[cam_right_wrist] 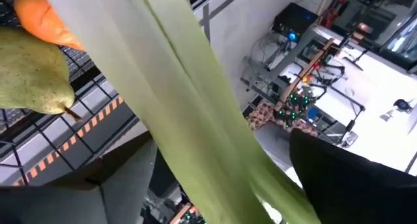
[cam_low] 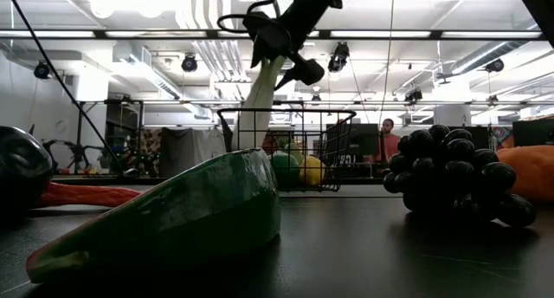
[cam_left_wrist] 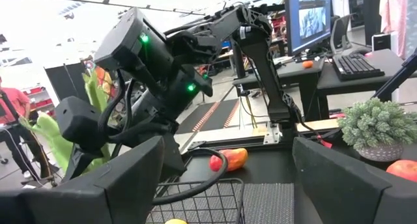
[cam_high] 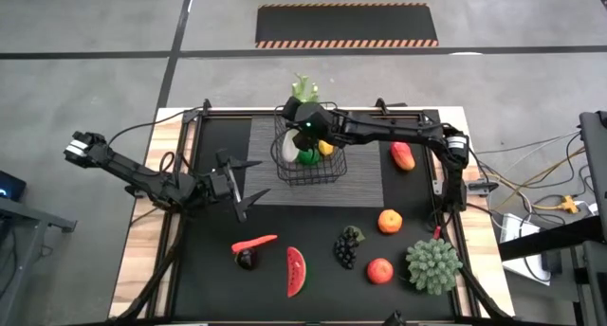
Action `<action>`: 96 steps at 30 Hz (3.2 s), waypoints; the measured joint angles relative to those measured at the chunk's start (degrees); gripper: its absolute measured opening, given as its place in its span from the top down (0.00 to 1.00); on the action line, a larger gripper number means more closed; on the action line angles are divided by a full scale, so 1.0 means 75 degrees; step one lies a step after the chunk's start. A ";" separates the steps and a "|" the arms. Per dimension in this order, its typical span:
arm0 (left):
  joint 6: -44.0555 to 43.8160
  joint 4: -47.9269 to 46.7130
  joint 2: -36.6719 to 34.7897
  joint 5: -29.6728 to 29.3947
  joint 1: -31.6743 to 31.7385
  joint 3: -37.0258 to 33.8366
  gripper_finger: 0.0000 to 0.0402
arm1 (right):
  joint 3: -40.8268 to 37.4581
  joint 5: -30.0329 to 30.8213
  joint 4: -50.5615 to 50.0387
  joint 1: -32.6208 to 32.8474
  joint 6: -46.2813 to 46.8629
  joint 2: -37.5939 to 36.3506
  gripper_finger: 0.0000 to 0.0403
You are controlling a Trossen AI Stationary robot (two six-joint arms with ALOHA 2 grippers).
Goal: Build produce basket
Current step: Put the celery into the wire basket, then put the orange into the wire basket
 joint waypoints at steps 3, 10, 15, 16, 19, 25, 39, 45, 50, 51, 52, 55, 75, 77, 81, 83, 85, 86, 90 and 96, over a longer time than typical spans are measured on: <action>0.0003 0.0001 0.0000 0.0003 0.0000 0.0000 0.20 | 0.0000 0.0001 0.0081 0.0003 0.0041 0.0012 0.12; 0.0006 0.0001 0.0000 0.0006 0.0000 0.0000 0.20 | 0.0000 0.0072 0.0066 0.0001 0.0476 0.0015 0.13; 0.0006 0.0001 0.0000 0.0009 0.0000 0.0000 0.20 | 0.0000 0.0096 -0.0128 0.0000 0.2611 0.0009 0.14; 0.0006 0.0001 0.0000 0.0009 0.0000 0.0000 0.20 | 0.0000 0.0018 -0.0299 0.0000 0.2908 0.0004 0.14; 0.0006 0.0001 0.0000 0.0009 0.0000 0.0000 0.20 | -0.0006 -0.0389 -0.0517 -0.0010 0.3757 0.0004 0.16; 0.0006 0.0001 0.0000 0.0009 0.0000 0.0000 0.20 | -0.0006 -0.0863 -0.0442 -0.0058 0.5464 -0.0014 0.18; 0.0009 0.0001 0.0000 0.0009 0.0000 0.0000 0.20 | -0.0006 -0.0256 -0.0485 -0.0079 0.2949 0.0044 0.11; 0.0007 0.0004 0.0000 0.0009 0.0000 0.0000 0.20 | -0.0006 -0.0002 -0.0465 -0.0079 0.2950 0.0044 0.08; 0.0009 0.0004 0.0000 0.0009 0.0000 0.0000 0.20 | 0.0117 0.0228 -0.0713 -0.0079 0.3963 -0.0002 0.08; 0.0013 0.0004 0.0002 0.0009 0.0000 0.0000 0.20 | 0.0175 0.0422 -0.0931 -0.0079 0.3897 -0.0002 0.08; 0.0028 0.0004 0.0001 0.0009 0.0000 0.0000 0.20 | 0.0228 0.0647 -0.1069 -0.0078 0.3854 -0.0002 0.08; 0.0041 0.0007 0.0002 0.0009 0.0000 0.0000 0.20 | 0.0430 0.0857 -0.1059 -0.0089 0.4171 -0.0011 0.08; -0.0009 0.0031 0.0003 0.0009 0.0000 0.0000 0.20 | 0.3397 -0.4479 -0.7463 0.0894 1.3607 -0.0571 0.09; -0.0008 0.0036 0.0003 0.0009 0.0000 0.0000 0.20 | 0.3150 -0.5034 -0.7512 0.1218 1.4423 -0.0720 0.09; -0.0009 0.0066 0.0003 0.0009 0.0000 0.0019 0.20 | 0.2485 -0.4943 -0.7517 0.1999 1.5126 -0.1014 0.09; -0.0009 0.0078 0.0003 0.0009 0.0000 0.0023 0.20 | 0.2068 -0.4630 -0.7473 0.2455 1.5226 -0.1138 0.09; -0.0009 0.0139 0.0003 0.0009 0.0000 0.0015 0.20 | 0.1653 -0.4267 -0.7220 0.2935 1.5523 -0.1231 0.09; -0.0009 0.0161 0.0003 0.0009 0.0000 0.0015 0.20 | 0.1454 -0.4199 -0.7086 0.3164 1.5787 -0.1286 0.09; -0.0015 0.0229 0.0003 0.0009 0.0000 0.0020 0.20 | 0.0633 -0.3552 -0.7050 0.3923 1.7523 -0.1428 0.09; -0.0032 0.0256 0.0003 0.0012 0.0000 0.0020 0.20 | -0.0896 -0.3308 -0.7589 0.4332 2.0129 -0.1798 0.09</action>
